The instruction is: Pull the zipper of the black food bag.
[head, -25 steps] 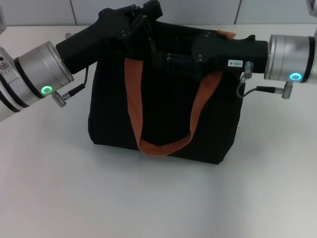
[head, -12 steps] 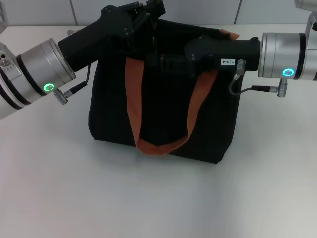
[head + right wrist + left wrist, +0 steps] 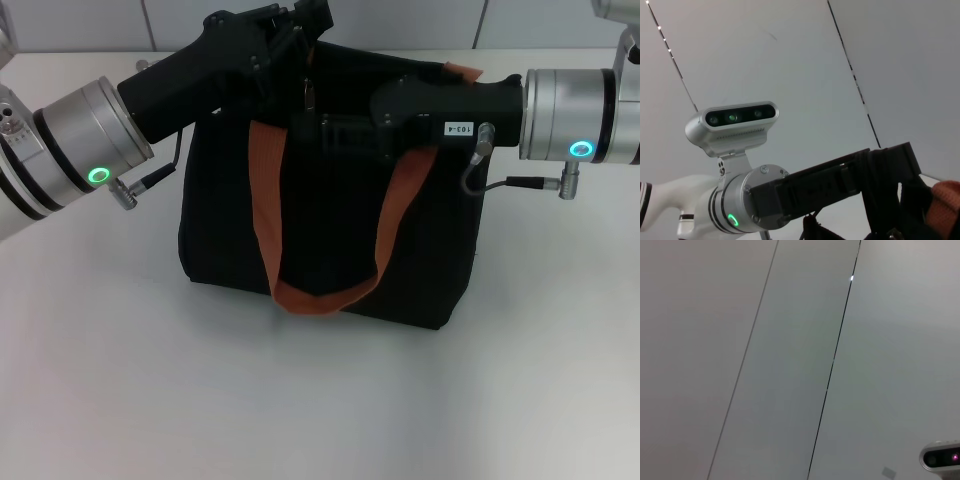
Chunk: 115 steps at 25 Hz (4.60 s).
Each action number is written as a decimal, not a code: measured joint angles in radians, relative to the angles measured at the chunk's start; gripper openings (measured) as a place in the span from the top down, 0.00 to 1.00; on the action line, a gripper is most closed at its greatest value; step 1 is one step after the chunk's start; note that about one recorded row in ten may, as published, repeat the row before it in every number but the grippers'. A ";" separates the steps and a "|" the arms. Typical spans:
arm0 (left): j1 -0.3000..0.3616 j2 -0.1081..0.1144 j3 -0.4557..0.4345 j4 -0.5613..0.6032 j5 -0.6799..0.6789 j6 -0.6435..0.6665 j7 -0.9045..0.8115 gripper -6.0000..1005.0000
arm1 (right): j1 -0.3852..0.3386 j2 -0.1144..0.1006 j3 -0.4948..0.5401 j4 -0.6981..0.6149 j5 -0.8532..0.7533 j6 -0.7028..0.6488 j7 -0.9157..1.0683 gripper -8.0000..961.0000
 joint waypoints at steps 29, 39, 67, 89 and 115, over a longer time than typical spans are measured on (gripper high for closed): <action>0.001 0.000 0.000 -0.001 -0.001 -0.003 0.003 0.90 | 0.025 0.001 0.001 0.009 0.003 0.046 0.053 0.72; 0.000 0.000 0.000 -0.001 -0.001 -0.003 0.003 0.90 | 0.026 0.000 0.008 0.010 0.003 0.053 0.053 0.82; 0.161 0.001 -0.012 -0.018 -0.080 -0.021 0.078 0.90 | 0.174 -0.005 -0.056 -0.034 -0.189 0.062 0.407 0.99; 0.214 0.000 -0.023 -0.072 -0.109 -0.013 0.182 0.90 | 0.263 -0.011 -0.053 -0.044 -0.378 0.114 0.647 0.99; 0.206 0.001 -0.038 -0.074 -0.123 -0.050 0.186 0.89 | 0.145 -0.032 0.026 -0.055 -0.375 0.043 0.646 1.00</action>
